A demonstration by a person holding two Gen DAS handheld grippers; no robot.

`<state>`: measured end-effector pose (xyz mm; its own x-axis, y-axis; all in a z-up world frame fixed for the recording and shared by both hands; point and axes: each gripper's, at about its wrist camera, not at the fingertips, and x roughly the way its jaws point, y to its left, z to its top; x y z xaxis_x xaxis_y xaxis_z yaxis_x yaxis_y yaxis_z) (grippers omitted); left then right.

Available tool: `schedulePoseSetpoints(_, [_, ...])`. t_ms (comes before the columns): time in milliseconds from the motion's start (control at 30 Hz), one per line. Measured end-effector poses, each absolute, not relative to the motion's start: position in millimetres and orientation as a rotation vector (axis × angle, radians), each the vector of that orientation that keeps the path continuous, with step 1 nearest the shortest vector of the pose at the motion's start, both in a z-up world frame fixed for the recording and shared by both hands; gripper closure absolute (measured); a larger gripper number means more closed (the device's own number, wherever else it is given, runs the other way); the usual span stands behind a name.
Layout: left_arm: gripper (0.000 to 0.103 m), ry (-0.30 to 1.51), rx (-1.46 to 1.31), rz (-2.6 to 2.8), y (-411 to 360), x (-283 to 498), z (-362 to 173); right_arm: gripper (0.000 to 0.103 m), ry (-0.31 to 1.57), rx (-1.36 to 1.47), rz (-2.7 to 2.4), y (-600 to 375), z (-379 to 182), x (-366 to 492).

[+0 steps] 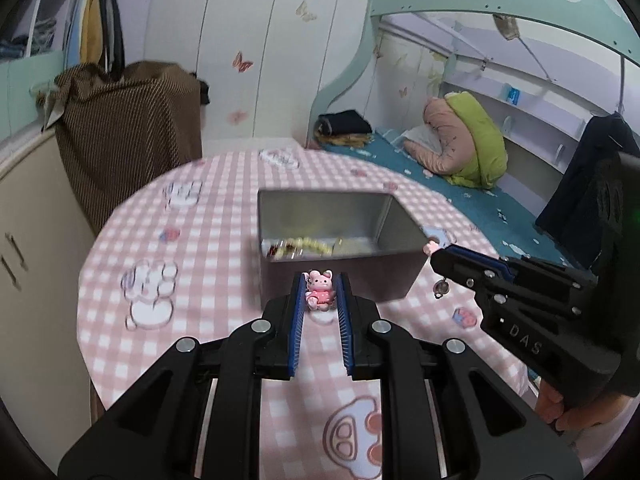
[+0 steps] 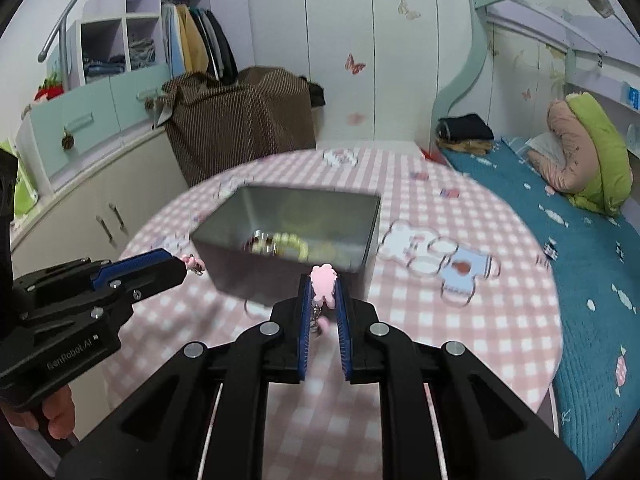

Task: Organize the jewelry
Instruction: 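Carry both pink keychains into the grey box and open both grippers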

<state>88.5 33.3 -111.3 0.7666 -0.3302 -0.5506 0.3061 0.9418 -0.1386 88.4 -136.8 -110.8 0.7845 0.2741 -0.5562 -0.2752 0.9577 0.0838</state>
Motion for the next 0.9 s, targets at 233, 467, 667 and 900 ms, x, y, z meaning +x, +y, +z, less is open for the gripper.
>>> schedulePoseSetpoints(233, [0.087, 0.556, -0.018, -0.344, 24.4, 106.5, -91.5, 0.091, 0.558, 0.002, 0.306, -137.6, -93.0, 106.9])
schedulePoseSetpoints(467, [0.087, 0.58, -0.017, -0.336, 18.8, 136.2, -94.8, 0.091, 0.583, -0.01, 0.324, -131.0, -98.3, 126.9])
schedulePoseSetpoints(667, [0.087, 0.637, -0.013, -0.341, 15.7, 160.8, -107.0, 0.09, 0.609, -0.026, 0.357, -127.3, -103.5, 140.5])
schedulePoseSetpoints(900, [0.059, 0.651, -0.001, -0.3, 17.5, 170.9, -110.3, 0.044, 0.574, -0.045, 0.307, -136.4, -96.3, 143.3])
